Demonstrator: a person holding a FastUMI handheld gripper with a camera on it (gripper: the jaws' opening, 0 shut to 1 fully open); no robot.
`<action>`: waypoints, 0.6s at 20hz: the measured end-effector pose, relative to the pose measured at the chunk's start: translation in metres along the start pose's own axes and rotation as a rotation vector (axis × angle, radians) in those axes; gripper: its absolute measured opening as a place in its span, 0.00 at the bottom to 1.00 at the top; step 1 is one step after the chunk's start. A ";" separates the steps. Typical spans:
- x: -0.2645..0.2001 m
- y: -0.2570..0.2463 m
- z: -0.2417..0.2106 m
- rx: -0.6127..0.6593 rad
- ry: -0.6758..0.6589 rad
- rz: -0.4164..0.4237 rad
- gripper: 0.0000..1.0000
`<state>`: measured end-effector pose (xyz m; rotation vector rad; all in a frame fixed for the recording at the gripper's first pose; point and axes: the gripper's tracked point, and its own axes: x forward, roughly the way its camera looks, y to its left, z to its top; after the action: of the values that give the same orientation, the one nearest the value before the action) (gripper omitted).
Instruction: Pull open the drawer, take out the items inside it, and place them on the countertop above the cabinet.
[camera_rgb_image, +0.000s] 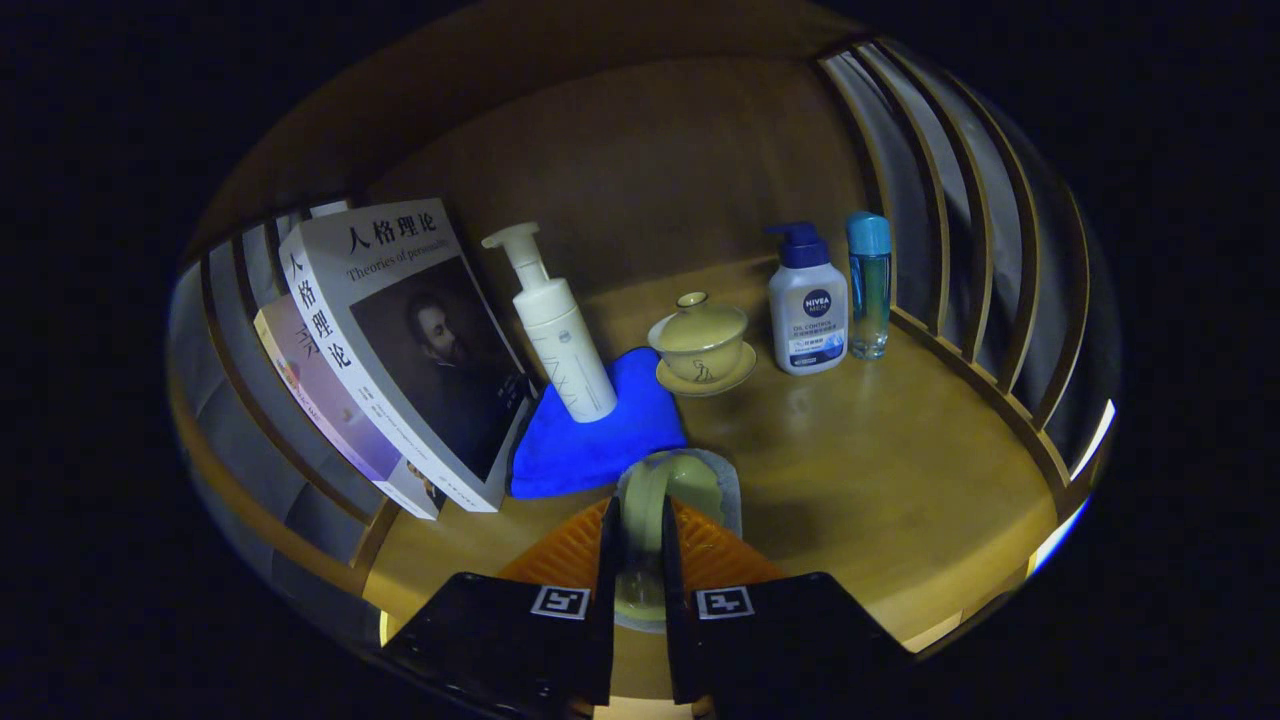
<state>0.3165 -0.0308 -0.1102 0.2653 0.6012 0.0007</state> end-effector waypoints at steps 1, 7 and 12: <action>0.000 0.000 0.000 -0.005 -0.012 -0.006 0.25; -0.006 0.003 -0.004 -0.081 -0.066 -0.014 0.44; -0.022 -0.010 -0.014 -0.063 -0.077 -0.050 0.88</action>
<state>0.2897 -0.0391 -0.1112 0.1885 0.5297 -0.0387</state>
